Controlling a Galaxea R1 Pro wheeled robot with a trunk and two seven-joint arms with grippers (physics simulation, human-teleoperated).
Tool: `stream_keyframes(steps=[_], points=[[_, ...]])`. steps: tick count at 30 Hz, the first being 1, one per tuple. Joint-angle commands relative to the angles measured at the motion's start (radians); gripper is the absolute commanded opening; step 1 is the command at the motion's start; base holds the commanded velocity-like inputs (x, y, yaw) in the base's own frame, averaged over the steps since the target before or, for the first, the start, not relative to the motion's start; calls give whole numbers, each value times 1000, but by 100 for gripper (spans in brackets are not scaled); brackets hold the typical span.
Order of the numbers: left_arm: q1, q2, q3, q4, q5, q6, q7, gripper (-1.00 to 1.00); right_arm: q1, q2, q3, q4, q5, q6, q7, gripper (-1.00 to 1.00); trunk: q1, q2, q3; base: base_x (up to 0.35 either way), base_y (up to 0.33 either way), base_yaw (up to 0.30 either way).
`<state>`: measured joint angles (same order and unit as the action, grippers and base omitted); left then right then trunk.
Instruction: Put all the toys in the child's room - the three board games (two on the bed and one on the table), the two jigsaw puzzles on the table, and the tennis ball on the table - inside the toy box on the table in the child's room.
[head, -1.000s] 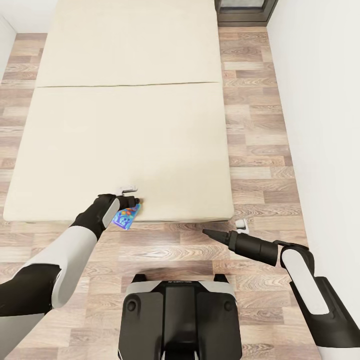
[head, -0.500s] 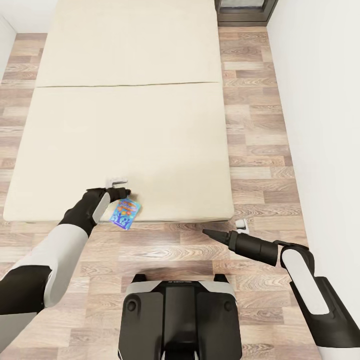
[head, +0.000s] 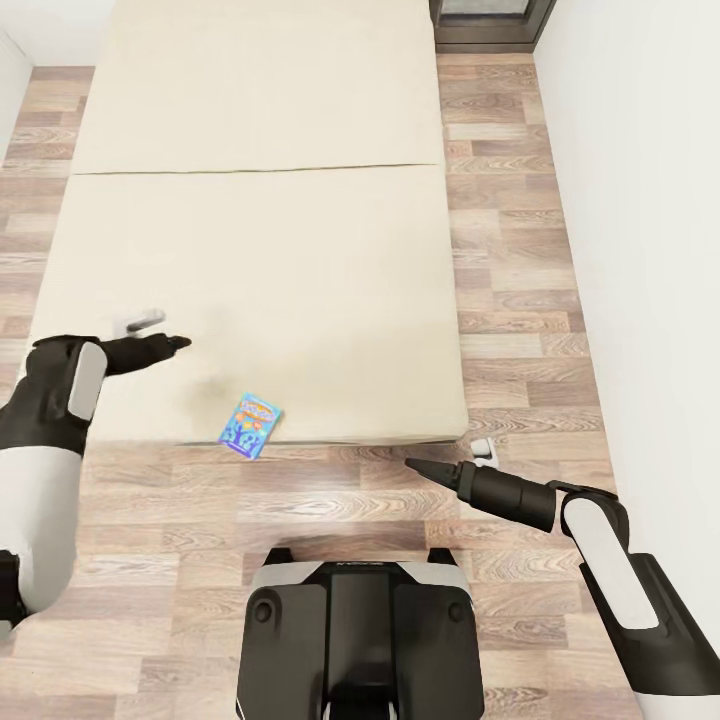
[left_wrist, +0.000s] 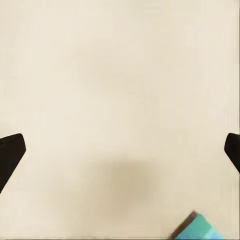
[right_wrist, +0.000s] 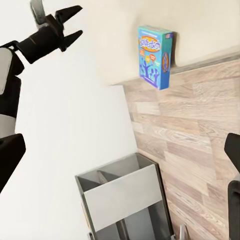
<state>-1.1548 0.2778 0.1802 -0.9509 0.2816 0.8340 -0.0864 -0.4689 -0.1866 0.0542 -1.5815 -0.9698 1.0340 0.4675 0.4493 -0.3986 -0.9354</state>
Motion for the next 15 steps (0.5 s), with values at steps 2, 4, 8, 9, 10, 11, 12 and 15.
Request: stream_keyframes(steps=[2,4,8,9,10,11,12,15], points=[[22,43,74,-59,0,90,-104,100,-1,-1,0,0,8,1,8,100,1,-1,-1,0,0,0],[61,88,151,-95,2,154,-230,100,-1,-1,0,0,8,1,8,100,1,-1,-1,0,0,0],[208,173,300,-126,1,207,-640,100,-1,-1,0,0,8,0,8,100,1,-1,-1,0,0,0],[263,197,322,-129,-1,212,-770,100,-1,-1,0,0,8,-1,8,100,1,-1,-1,0,0,0],[293,209,330,-130,-2,213,-833,100,-1,-1,0,0,8,0,8,100,1,-1,-1,0,0,0],[357,230,342,-131,-5,213,-956,100,-1,-2,0,0,9,-1,8,100,1,-1,-1,0,0,0],[426,246,351,-131,-8,213,-1071,100,-1,-1,0,0,9,-1,8,100,1,-1,-1,0,0,0],[598,263,362,-142,-10,192,-1297,100,-1,-1,0,0,10,-2,7,100,1,-1,-1,0,0,0]])
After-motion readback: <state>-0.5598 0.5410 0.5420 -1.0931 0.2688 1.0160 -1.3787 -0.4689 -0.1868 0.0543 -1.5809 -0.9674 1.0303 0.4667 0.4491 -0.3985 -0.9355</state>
